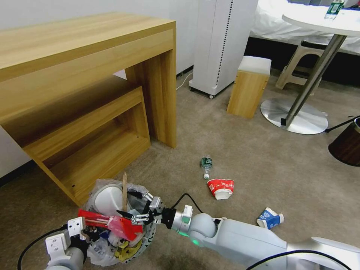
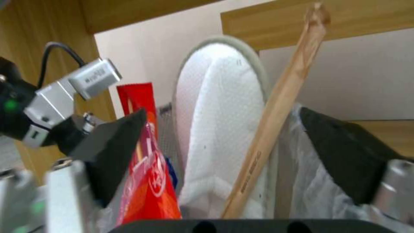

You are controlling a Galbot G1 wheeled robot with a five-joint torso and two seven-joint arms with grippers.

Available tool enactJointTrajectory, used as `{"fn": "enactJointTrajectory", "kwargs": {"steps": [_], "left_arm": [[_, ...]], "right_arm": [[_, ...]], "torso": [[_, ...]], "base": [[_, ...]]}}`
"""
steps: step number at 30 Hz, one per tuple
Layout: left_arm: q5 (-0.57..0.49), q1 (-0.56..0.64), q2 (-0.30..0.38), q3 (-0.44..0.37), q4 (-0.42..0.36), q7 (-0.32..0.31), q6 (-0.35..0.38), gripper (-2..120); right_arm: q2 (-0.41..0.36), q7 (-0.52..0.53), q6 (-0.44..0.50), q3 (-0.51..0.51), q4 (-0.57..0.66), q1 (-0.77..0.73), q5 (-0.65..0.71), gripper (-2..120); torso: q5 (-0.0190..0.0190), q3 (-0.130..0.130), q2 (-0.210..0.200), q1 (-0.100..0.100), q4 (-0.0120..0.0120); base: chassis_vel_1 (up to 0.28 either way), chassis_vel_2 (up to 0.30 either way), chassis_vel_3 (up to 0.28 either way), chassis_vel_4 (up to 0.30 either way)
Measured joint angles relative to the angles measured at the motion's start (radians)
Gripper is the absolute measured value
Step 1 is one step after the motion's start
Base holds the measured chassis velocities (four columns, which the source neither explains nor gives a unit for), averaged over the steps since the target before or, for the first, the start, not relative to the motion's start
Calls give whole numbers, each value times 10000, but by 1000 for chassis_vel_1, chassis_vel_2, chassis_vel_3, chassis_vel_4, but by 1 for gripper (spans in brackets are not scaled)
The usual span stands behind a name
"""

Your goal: Pick up the trash bin and place the garbage on the floor into it.

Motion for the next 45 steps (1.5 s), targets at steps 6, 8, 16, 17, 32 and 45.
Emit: {"fn": "enactJointTrajectory", "kwargs": {"steps": [6,8,16,17,32,45], "left_arm": [[16,6,12,-35,17,9,1,0],[34,47,-1,-76,-20,10,4,0],[271,113,-154,-12,-151,145,114,0],[290,86,-148,9,-164,160,137,0],[706,-286,-35,281,-32,522,178,0],[1251,-10,-269,456,381,847,163,0]], "right_arm": [[-280,226,-17,516,546,-173,-96,100],[-564,894,-59,1059,986,-204,-230,100],[-2191,3291,-571,3378,1520,-778,-631,100],[-2612,3666,-824,3873,1470,-1150,-643,100],[-4501,5581,-2512,7118,979,-5226,-1023,100],[-4321,5481,-2773,7134,-193,-7182,-1568,100]], "torso": [[0,0,0,0,0],[2,1,0,0,2],[3,0,0,0,-1],[3,0,0,0,1],[-1,0,0,0,1],[0,0,0,0,-4]], "base": [[0,0,0,0],[0,0,0,0],[0,0,0,0],[0,0,0,0],[0,0,0,0],[0,0,0,0]]}}
